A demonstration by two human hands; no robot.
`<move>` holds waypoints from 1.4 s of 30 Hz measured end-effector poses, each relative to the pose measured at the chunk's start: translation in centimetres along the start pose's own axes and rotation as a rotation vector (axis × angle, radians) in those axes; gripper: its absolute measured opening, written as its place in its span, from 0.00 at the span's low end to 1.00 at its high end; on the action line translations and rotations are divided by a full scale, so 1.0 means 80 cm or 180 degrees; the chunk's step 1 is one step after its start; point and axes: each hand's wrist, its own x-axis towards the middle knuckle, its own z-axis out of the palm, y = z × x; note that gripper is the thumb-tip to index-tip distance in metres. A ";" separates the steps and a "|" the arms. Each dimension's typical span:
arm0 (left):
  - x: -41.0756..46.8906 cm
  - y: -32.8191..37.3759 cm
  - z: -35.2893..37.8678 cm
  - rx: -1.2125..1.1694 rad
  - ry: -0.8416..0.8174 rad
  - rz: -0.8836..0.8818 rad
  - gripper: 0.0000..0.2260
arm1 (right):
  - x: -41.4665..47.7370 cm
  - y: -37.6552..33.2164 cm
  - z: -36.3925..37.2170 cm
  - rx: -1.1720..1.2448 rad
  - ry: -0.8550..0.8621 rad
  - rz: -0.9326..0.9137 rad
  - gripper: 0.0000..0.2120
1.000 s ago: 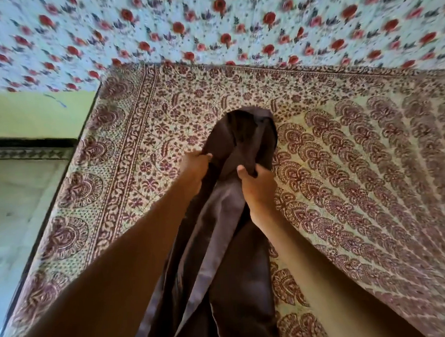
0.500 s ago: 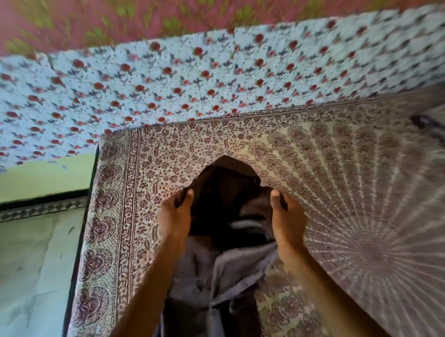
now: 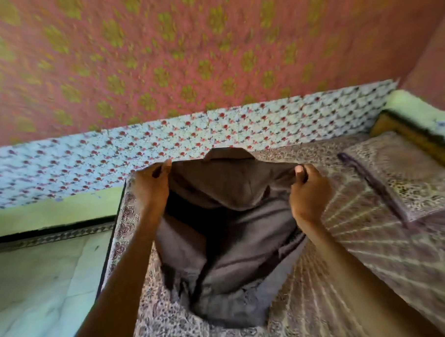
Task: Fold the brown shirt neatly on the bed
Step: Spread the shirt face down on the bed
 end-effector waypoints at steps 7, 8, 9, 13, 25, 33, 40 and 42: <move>-0.114 0.131 -0.092 -0.0417 0.0655 0.0202 0.14 | 0.045 -0.012 -0.191 0.0100 0.0332 -0.0033 0.08; -0.128 0.144 -0.100 -0.0437 0.0692 0.0197 0.13 | 0.051 -0.014 -0.211 0.0285 0.0325 0.0008 0.08; -0.143 0.157 -0.106 -0.0506 0.0712 0.0175 0.13 | 0.055 -0.019 -0.231 0.0517 0.0303 0.0060 0.09; -0.191 0.201 -0.133 -0.0932 0.1062 0.0337 0.12 | 0.069 -0.044 -0.299 0.1006 0.0687 0.0106 0.10; -0.246 0.245 -0.149 -0.1206 0.1570 0.1218 0.10 | 0.073 -0.054 -0.392 0.0418 0.1804 -0.0426 0.09; -0.263 0.239 -0.128 -0.1246 0.2244 0.1604 0.12 | 0.072 -0.043 -0.388 0.0860 0.2074 -0.0417 0.10; -0.269 0.225 -0.103 -0.1259 0.2644 0.1503 0.12 | 0.062 -0.006 -0.363 0.1318 0.2268 -0.0722 0.11; -0.261 0.213 -0.090 -0.0680 0.2413 0.1665 0.12 | 0.063 0.007 -0.342 0.0962 0.2094 -0.0745 0.10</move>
